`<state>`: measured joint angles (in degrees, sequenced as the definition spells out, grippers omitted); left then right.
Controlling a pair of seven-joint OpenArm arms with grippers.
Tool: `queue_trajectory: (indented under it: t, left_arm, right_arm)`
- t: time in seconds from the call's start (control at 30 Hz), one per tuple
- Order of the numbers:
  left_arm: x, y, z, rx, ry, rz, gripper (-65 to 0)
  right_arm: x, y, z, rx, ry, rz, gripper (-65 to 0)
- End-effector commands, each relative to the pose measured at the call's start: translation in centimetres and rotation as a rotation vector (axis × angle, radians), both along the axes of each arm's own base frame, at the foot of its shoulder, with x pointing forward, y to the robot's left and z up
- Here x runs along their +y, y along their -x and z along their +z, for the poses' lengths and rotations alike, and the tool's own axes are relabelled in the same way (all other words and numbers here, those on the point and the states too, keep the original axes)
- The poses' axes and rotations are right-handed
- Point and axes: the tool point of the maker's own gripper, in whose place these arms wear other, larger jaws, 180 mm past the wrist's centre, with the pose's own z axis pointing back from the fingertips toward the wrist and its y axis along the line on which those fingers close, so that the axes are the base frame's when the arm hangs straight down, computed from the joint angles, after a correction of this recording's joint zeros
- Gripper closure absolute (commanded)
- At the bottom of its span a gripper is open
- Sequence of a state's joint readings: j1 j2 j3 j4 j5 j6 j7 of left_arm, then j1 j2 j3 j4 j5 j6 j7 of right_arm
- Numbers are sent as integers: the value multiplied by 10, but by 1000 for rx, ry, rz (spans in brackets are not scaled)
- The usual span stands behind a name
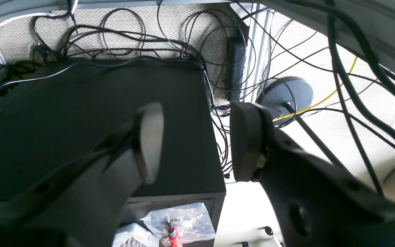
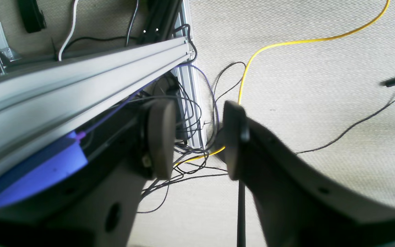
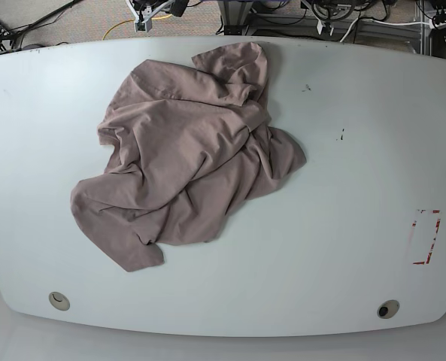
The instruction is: Fold the T-shirt properly
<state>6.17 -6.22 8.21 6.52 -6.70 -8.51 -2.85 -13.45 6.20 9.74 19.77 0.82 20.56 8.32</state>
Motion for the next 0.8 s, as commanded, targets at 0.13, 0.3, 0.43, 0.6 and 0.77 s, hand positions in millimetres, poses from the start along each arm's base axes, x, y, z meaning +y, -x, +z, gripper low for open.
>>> queue_trajectory:
  t: [0.13,0.3,0.43,0.6,0.77]
  left_arm:
    - [1,17,1,14,-7,4,-291]
    - [1,17,1,10,-6,4,-292]
    - [4,27,8,-63,0,-14,-268]
    - [1,24,27,-198,18,-40,-218]
    - [-6,16,42,-285,36,-53,-190]
  right_arm:
    - [-5,-4,3,-25,15,2,-221]
    - [-5,-7,4,-36,15,2,-221]
    - [-8,5,15,-67,25,23,-222]
    - [-13,20,31,-97,39,52,-223]
    - [-15,25,41,-119,48,63,-223]
